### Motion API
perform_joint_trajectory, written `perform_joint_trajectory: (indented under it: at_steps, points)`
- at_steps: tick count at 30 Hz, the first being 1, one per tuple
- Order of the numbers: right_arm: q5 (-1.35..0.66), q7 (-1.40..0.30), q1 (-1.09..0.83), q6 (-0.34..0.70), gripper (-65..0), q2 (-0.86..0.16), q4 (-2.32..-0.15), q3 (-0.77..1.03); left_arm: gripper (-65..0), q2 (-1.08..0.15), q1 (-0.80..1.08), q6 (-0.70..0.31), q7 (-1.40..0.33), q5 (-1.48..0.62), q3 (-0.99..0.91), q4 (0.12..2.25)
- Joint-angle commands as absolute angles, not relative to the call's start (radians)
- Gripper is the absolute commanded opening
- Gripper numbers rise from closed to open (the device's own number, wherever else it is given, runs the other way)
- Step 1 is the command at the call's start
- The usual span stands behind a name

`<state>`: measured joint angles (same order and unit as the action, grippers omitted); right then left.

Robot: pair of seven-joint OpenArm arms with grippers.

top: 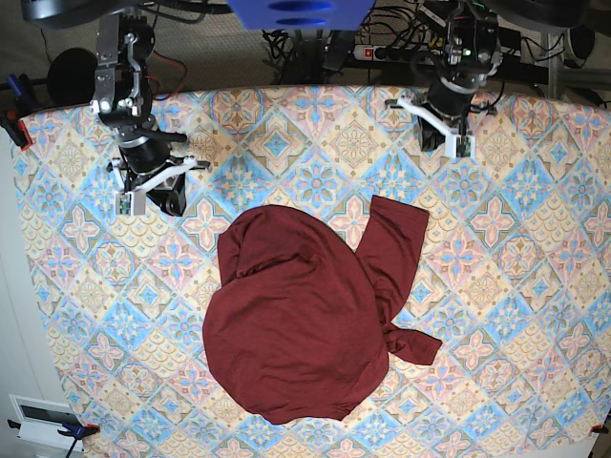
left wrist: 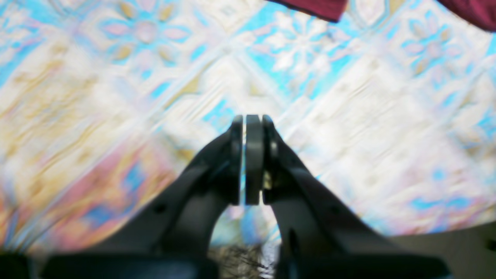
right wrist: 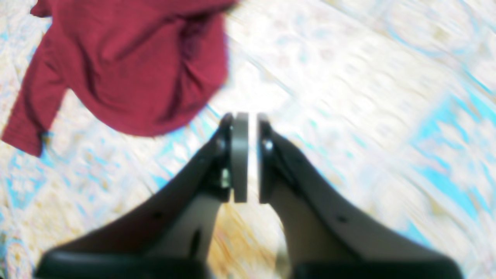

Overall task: Layout the t-shirt on the table in an organized manner, then fold the t-shirt properly
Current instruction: 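Lower the left gripper onto the crumpled red t-shirt and grasp it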

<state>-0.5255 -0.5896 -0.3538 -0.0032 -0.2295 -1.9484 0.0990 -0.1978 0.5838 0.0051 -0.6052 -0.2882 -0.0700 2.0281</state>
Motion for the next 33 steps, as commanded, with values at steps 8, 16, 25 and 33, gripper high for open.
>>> perform_joint_trajectory:
  at_steps: [8, 16, 25, 33]
  points:
    - [-0.524, -0.570, -0.317, -0.001, -53.3, -0.237, -1.948, 0.068, -62.2, -0.194, 0.309, 0.001, -0.742, -0.383, -0.013, 2.035]
    - [-0.522, -0.568, -0.358, -0.001, -53.3, -0.237, -1.975, 0.071, -46.3, -0.117, 0.114, 0.001, -0.754, -0.380, 0.064, 1.867]
    - [-0.522, -0.568, -0.429, -0.001, -53.3, -0.237, -1.992, 0.073, -40.7, -0.022, -0.076, 0.001, -0.746, -0.390, 0.097, 1.580]
    - [-0.522, -0.567, -0.461, -0.001, -53.3, -0.237, -2.006, 0.082, -40.7, 0.056, -0.160, 0.001, -0.745, -0.390, 0.097, 1.385]
